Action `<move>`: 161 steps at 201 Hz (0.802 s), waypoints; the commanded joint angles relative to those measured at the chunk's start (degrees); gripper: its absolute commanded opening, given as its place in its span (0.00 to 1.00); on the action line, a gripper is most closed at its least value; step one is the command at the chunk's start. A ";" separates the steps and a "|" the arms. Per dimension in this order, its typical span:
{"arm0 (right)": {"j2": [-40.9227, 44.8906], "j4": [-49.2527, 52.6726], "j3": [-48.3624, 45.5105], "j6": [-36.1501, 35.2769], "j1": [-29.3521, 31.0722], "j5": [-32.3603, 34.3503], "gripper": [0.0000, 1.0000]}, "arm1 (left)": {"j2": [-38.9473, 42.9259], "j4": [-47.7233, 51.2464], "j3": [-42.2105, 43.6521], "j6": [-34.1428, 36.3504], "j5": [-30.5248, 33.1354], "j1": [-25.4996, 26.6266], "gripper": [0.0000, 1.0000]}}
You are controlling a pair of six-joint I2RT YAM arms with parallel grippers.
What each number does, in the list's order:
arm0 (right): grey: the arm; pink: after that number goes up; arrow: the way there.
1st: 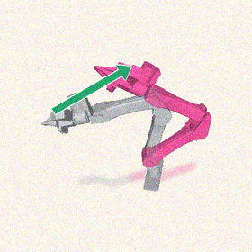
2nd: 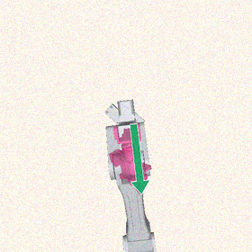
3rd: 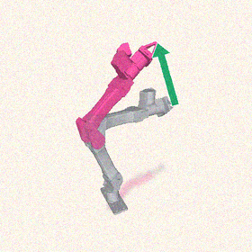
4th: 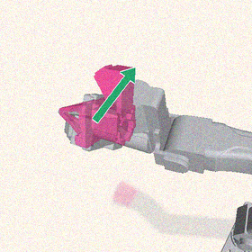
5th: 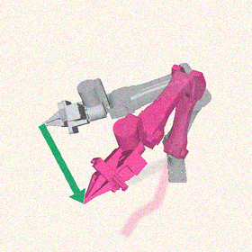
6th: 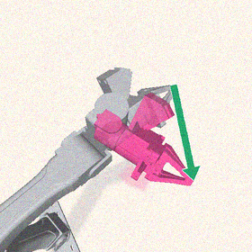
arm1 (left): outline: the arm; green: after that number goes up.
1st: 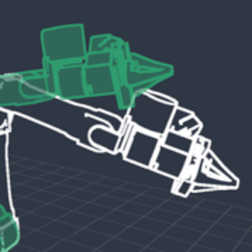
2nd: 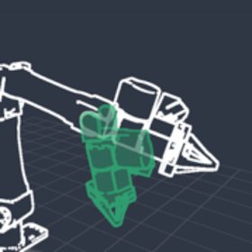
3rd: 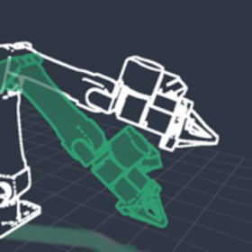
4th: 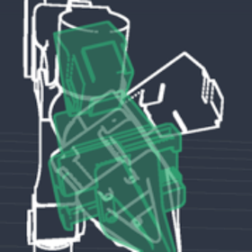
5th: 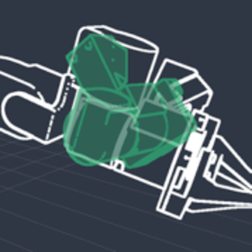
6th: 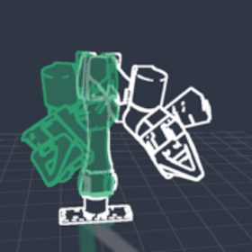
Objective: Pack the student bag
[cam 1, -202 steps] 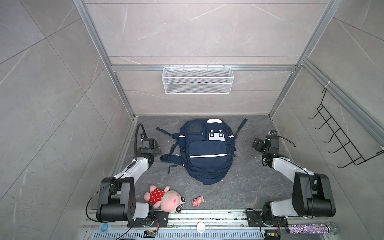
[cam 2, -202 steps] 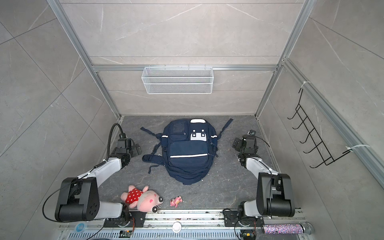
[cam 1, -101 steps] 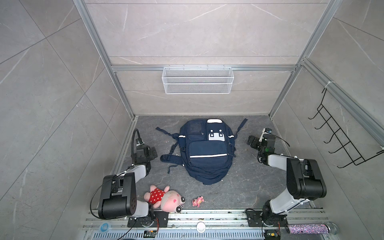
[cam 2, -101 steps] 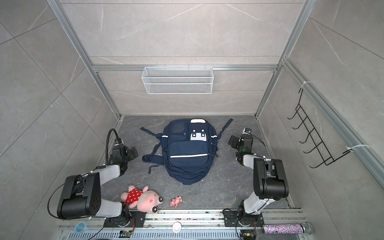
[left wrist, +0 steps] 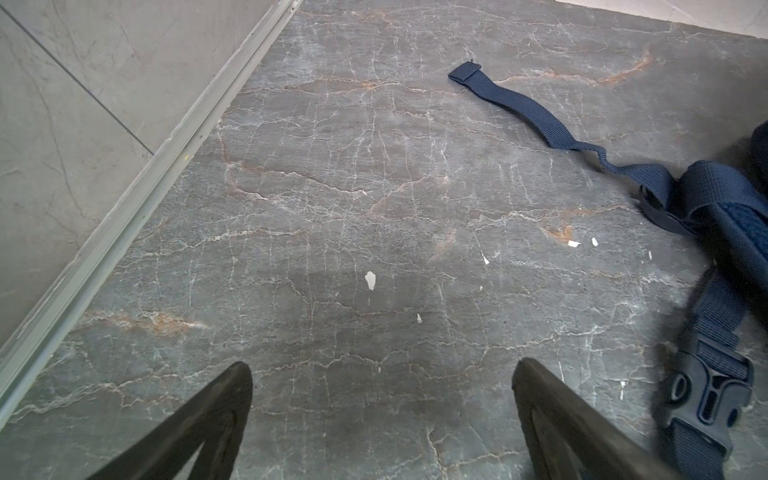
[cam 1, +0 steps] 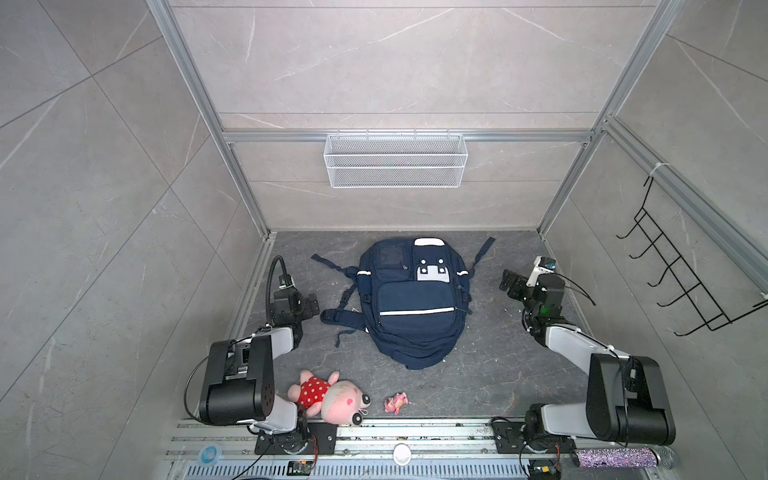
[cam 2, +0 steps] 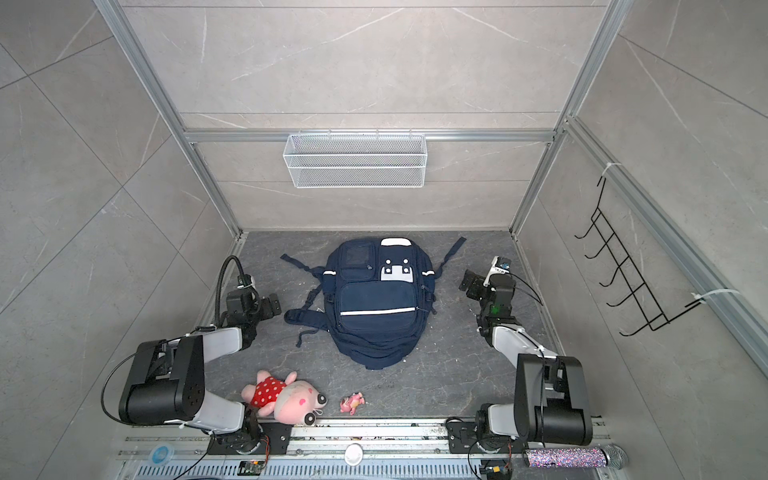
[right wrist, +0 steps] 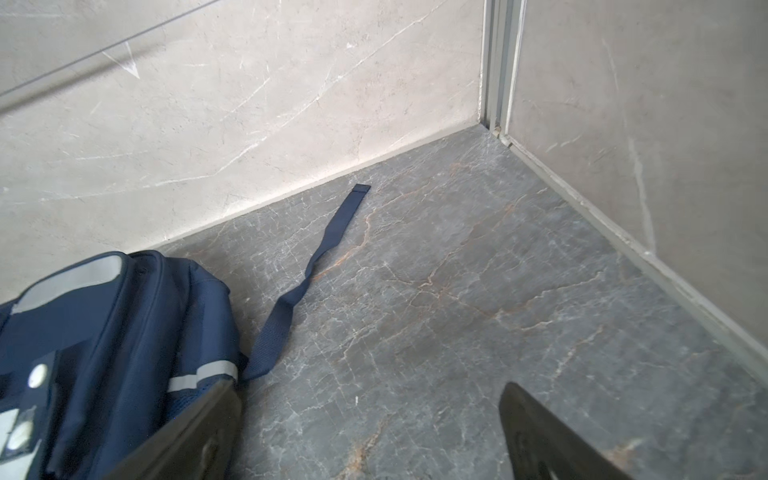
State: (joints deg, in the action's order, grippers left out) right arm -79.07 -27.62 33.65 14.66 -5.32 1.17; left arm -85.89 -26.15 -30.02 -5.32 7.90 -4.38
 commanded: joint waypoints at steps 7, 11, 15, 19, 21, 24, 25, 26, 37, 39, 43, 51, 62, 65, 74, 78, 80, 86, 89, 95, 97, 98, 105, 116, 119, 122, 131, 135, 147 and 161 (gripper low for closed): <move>-1.90 2.13 -1.42 -4.71 -0.48 -1.92 1.00 | -0.77 -1.34 -2.78 1.80 -1.39 0.08 1.00; -2.00 1.22 -2.26 -4.49 -0.47 -1.73 1.00 | -0.73 -1.36 -2.81 1.81 -1.46 0.11 1.00; -2.16 0.73 -2.89 -4.11 -0.48 -0.92 1.00 | -0.69 -1.40 -2.77 1.80 -1.42 0.08 1.00; -2.24 0.29 -3.38 -3.57 -0.50 -0.28 1.00 | -0.69 -1.42 -2.76 1.81 -1.47 0.11 1.00; -2.30 -0.02 -3.62 -3.40 -0.51 0.04 1.00 | -0.69 -1.44 -2.78 1.81 -1.44 0.11 1.00; -2.56 -0.65 -4.09 -3.10 -0.49 0.52 1.00 | -0.69 -1.37 -2.77 1.81 -1.48 0.08 1.00; -2.57 -0.84 -4.24 -3.08 -0.53 0.73 1.00 | -0.69 -1.41 -2.81 1.81 -1.48 0.12 1.00; -2.66 -1.11 -4.40 -3.06 -0.55 0.88 1.00 | -0.69 -1.38 -2.79 1.81 -1.48 0.10 1.00; -4.11 -4.47 -5.36 -2.37 -0.48 1.98 1.00 | -0.82 -1.30 -2.83 1.76 -1.46 0.13 1.00; -4.37 -4.73 -5.31 -2.31 -0.48 2.03 1.00 | -0.78 -1.34 -2.85 1.79 -1.48 0.11 1.00; -5.14 -4.50 -4.66 -2.27 -0.46 2.32 1.00 | -0.77 -1.29 -2.85 1.81 -1.48 0.08 1.00; -6.22 -0.66 -2.37 -2.42 -0.48 2.88 1.00 | -0.86 -1.15 -3.01 1.81 -1.48 0.09 1.00; -6.71 -0.61 -1.94 -2.27 -0.44 2.96 1.00 | -0.95 -0.98 -3.11 1.81 -1.61 0.12 1.00; -6.65 -0.60 -1.97 -2.26 -0.54 3.04 1.00 | -0.99 -0.94 -3.11 1.81 -1.65 0.08 1.00; -6.46 -0.50 -2.15 -2.20 -0.39 2.75 1.00 | -0.95 -1.01 -3.11 1.81 -2.62 -0.21 1.00; -6.26 -1.02 -2.50 -2.13 -0.47 2.59 1.00 | -0.84 -1.08 -3.03 1.73 -3.24 -0.44 1.00; -6.16 -1.34 -2.70 -2.16 -0.48 2.50 1.00 | -0.86 -1.11 -2.96 1.72 -3.48 -0.63 1.00; -5.55 -2.21 -3.56 -2.22 -0.48 2.35 1.00 | -0.78 -1.26 -2.89 1.76 -4.11 -0.78 1.00; -5.33 -2.80 -3.95 -2.28 -0.48 2.23 1.00 | -0.82 -1.35 -2.81 1.84 -4.38 -0.80 1.00; -4.76 -3.95 -4.88 -2.51 -0.50 2.09 1.00 | -0.77 -1.68 -2.68 1.97 -5.16 -0.96 1.00; -4.62 -4.31 -5.03 -2.57 -0.48 2.08 1.00 | -0.71 -1.77 -2.65 2.02 -5.39 -1.02 1.00; -4.53 -4.43 -5.19 -2.55 -0.48 2.08 1.00 | -0.70 -1.74 -2.66 2.00 -5.46 -1.04 1.00; -4.28 -4.89 -5.50 -2.74 -0.48 2.17 1.00 | -0.69 -1.93 -2.50 2.07 -5.66 -1.02 1.00; -4.34 -4.92 -5.44 -2.77 -0.52 2.17 1.00 | -0.60 -1.97 -2.35 2.14 -5.84 -1.14 1.00; -4.34 -4.97 -5.52 -2.78 -0.53 2.17 1.00 | -0.52 -2.14 -2.30 2.16 -5.83 -1.15 1.00; -4.34 -5.10 -5.57 -2.78 -0.48 2.13 1.00 | -0.47 -2.30 -2.12 2.16 -6.06 -1.12 1.00; -4.10 -6.09 -6.18 -3.15 -0.50 1.47 1.00 | -0.26 -2.98 -1.66 2.29 -6.37 -1.09 1.00; -3.93 -6.69 -6.49 -3.42 -0.48 0.96 1.00 | -0.17 -3.44 -1.40 2.33 -6.55 -1.15 1.00; -3.54 -8.32 -7.54 -4.08 -0.35 -0.23 1.00 | 0.25 -4.92 -0.31 2.55 -7.06 -1.15 1.00; -3.51 -8.77 -7.68 -4.65 0.26 0.41 1.00 | 0.67 -6.79 0.87 2.62 -7.50 -1.28 1.00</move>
State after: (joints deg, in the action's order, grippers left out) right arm -83.92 -33.12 27.29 11.88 -5.74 2.07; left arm -86.61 -27.53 -30.74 -4.43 2.33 -5.19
